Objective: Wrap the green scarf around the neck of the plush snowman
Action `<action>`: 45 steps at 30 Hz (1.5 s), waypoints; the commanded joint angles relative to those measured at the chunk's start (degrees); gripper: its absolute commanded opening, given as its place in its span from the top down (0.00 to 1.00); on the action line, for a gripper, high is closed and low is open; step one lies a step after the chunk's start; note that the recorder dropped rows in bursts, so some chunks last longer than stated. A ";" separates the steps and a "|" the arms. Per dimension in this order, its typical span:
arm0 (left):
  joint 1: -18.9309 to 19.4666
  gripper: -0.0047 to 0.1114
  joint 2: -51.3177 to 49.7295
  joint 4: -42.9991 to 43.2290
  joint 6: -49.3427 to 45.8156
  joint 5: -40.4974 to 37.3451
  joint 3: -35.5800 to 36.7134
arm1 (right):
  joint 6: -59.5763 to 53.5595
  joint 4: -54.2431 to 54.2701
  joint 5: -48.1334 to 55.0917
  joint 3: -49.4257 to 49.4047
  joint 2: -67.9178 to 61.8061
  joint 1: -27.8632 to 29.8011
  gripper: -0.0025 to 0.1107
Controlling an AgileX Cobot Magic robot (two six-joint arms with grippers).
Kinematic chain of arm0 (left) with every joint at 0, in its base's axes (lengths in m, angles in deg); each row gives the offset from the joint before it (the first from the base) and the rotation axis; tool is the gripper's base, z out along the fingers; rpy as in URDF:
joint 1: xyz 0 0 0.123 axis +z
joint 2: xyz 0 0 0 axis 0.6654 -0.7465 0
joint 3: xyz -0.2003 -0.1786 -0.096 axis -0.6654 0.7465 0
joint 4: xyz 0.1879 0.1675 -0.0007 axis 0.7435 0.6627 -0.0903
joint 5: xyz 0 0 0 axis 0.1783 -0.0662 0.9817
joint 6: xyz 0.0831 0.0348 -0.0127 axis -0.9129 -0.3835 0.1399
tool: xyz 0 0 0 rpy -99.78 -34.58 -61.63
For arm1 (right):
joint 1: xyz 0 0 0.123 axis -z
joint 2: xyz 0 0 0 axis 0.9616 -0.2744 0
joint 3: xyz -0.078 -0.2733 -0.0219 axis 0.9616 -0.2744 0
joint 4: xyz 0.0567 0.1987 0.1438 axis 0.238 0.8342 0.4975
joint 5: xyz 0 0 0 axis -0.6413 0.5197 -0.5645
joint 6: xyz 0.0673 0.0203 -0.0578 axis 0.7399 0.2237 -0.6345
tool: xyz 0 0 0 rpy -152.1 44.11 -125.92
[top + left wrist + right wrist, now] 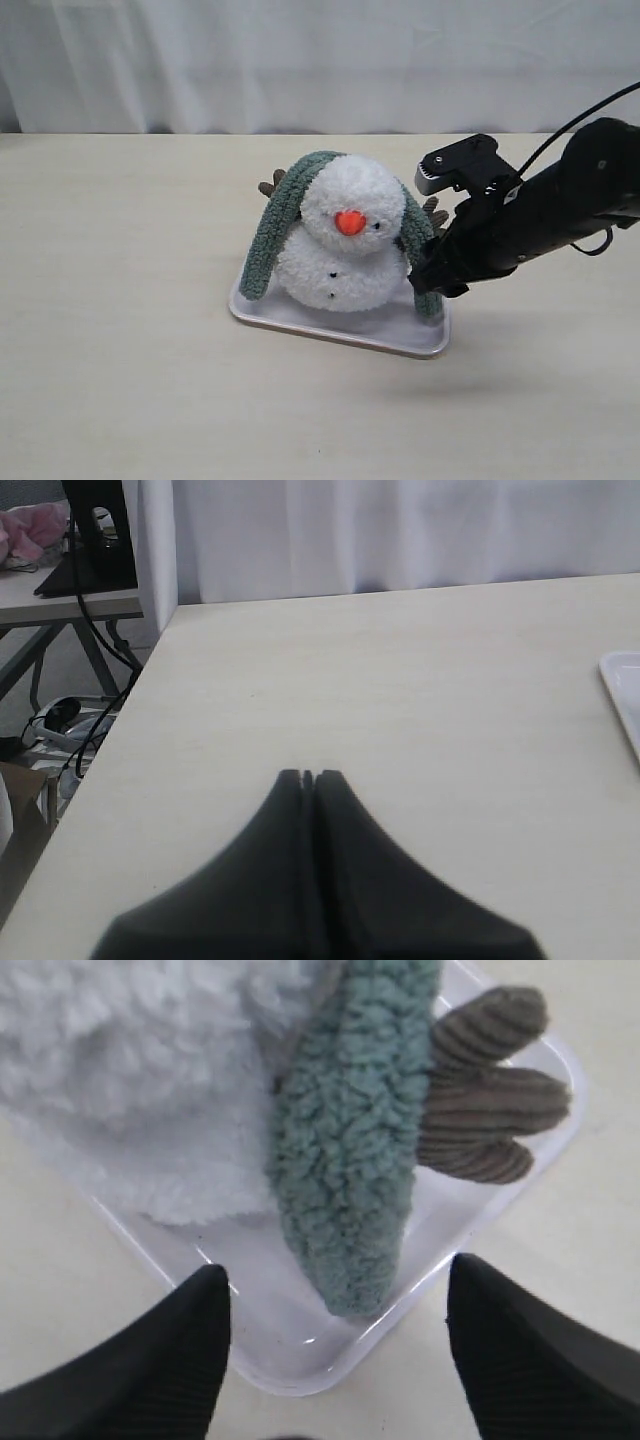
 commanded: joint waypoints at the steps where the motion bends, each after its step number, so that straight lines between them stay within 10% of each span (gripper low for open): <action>1: 0.07 0.96 0.10 -0.11 0.18 0.67 0.18 | -0.69 0.09 -3.79 -0.77 -3.19 0.14 0.44; 5: 0.07 0.96 0.10 -0.11 0.18 0.61 0.18 | -0.79 0.09 -7.25 -0.77 -6.68 0.14 0.46; 11: 0.07 0.96 0.10 -0.11 0.18 0.61 0.18 | -4.23 3.54 -6.93 -0.77 -7.21 0.14 0.94; 24: 0.07 0.96 0.10 -0.11 0.18 0.61 0.18 | -16.29 19.45 19.54 5.38 -7.21 0.14 0.94; 32: 0.07 0.96 0.10 -0.11 0.18 0.73 0.18 | -16.28 19.16 11.52 2.65 -7.44 0.14 0.94; 39: 0.07 0.96 0.10 -0.11 0.18 0.73 0.18 | -14.64 18.79 13.09 2.86 -5.47 0.14 0.53; 45: 0.07 0.96 0.10 -0.11 0.18 0.73 0.18 | -7.64 12.60 13.91 2.86 3.64 0.14 0.51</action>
